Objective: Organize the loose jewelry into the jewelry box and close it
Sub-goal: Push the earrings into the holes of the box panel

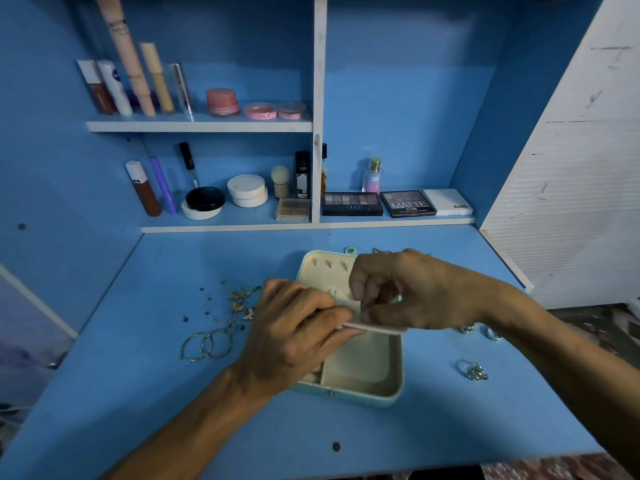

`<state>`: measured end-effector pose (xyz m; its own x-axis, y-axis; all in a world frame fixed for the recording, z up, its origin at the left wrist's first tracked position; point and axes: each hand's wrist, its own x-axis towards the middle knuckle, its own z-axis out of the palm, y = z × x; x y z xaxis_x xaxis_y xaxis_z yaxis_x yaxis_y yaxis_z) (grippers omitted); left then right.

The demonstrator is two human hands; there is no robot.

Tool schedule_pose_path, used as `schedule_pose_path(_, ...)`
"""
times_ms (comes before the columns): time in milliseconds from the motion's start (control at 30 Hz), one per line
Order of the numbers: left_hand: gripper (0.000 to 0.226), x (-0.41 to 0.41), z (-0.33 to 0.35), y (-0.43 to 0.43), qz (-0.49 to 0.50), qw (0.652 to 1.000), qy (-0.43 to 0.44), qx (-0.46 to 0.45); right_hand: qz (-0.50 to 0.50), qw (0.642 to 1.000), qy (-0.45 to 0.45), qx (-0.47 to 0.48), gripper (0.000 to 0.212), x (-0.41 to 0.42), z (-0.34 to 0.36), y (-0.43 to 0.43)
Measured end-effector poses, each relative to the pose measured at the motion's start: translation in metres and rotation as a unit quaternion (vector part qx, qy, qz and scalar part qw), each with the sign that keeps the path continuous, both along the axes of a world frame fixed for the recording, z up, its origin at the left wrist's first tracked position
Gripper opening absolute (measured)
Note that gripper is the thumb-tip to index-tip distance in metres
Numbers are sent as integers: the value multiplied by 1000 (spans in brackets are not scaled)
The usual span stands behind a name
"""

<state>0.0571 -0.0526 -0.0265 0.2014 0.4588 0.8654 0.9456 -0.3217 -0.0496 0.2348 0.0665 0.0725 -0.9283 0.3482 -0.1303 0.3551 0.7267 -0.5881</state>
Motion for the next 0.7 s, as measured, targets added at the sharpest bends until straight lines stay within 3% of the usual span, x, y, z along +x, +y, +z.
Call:
schedule_pose_path(133, 36, 1, 10, 14, 11, 999, -43, 11, -40, 989, 84, -111, 17, 10, -2, 18)
schedule_pose_path(300, 36, -4, 15, 28, 26, 997, -71, -4, -100, 966, 158, -181, 20, 16, -6, 33)
schedule_pose_path(400, 37, -6, 19, 36, 31, 996, -77, -14, -112, 963, 180, -168, 30, 20, -11, 35)
schedule_pose_path(533, 45, -10, 23, 48, 34, 992, -109, -48, -117, 967, 211, -79, 27, 19, -18, 35)
schedule_pose_path(700, 61, -24, 22, 53, 7, 979, -170, -113, -153, 960, 233, -34, 20, 18, -29, 41)
